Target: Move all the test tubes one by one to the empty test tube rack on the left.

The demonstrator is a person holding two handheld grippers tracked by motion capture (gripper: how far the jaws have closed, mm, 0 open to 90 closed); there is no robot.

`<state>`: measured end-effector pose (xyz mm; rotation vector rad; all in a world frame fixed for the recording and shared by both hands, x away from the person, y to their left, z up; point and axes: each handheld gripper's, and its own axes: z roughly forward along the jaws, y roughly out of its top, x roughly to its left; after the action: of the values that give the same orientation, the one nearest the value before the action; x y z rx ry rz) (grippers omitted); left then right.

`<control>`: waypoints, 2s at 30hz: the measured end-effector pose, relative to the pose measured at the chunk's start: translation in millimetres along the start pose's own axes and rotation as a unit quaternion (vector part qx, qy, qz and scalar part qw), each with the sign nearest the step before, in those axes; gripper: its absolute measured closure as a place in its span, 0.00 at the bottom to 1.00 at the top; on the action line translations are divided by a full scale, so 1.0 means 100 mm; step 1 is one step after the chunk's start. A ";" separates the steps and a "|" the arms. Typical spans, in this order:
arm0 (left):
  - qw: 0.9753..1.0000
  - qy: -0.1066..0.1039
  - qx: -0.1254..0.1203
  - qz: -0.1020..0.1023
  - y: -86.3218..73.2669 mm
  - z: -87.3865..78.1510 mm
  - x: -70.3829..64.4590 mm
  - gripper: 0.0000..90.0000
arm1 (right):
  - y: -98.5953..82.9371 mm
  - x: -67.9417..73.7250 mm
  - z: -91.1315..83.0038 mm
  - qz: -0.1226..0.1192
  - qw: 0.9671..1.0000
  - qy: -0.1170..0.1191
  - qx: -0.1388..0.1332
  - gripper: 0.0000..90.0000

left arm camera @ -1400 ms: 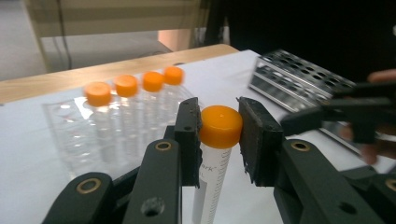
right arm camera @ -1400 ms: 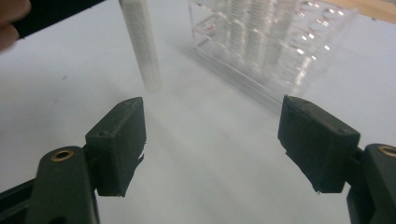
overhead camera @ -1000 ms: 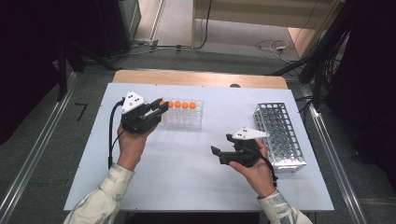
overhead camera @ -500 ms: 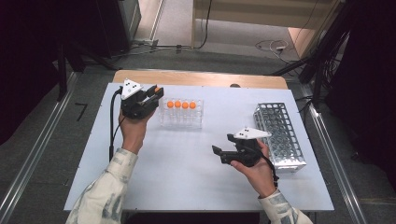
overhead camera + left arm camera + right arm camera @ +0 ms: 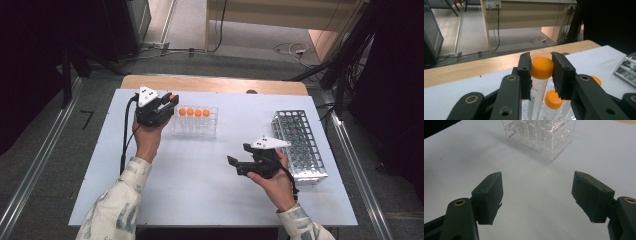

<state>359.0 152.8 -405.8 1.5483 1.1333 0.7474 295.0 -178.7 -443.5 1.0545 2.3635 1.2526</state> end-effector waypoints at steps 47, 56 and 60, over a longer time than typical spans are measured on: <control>0.996 -0.028 0.050 -0.064 -0.60 -0.75 -0.10 0.21 | -0.04 -0.06 -0.07 0.007 1.000 -0.023 -0.013 0.22; 0.997 -0.022 0.046 -0.060 -0.67 -0.96 -0.10 0.20 | -0.11 -0.10 -0.14 0.016 0.999 -0.028 -0.015 0.20; 0.997 -0.018 0.044 -0.058 -0.69 -1.02 -0.11 0.20 | -0.13 -0.11 -0.18 0.019 0.999 -0.030 -0.018 0.19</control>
<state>244.6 182.4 -443.1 1.5483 1.2314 0.5979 286.9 -202.0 -443.7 1.1144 2.2781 1.2551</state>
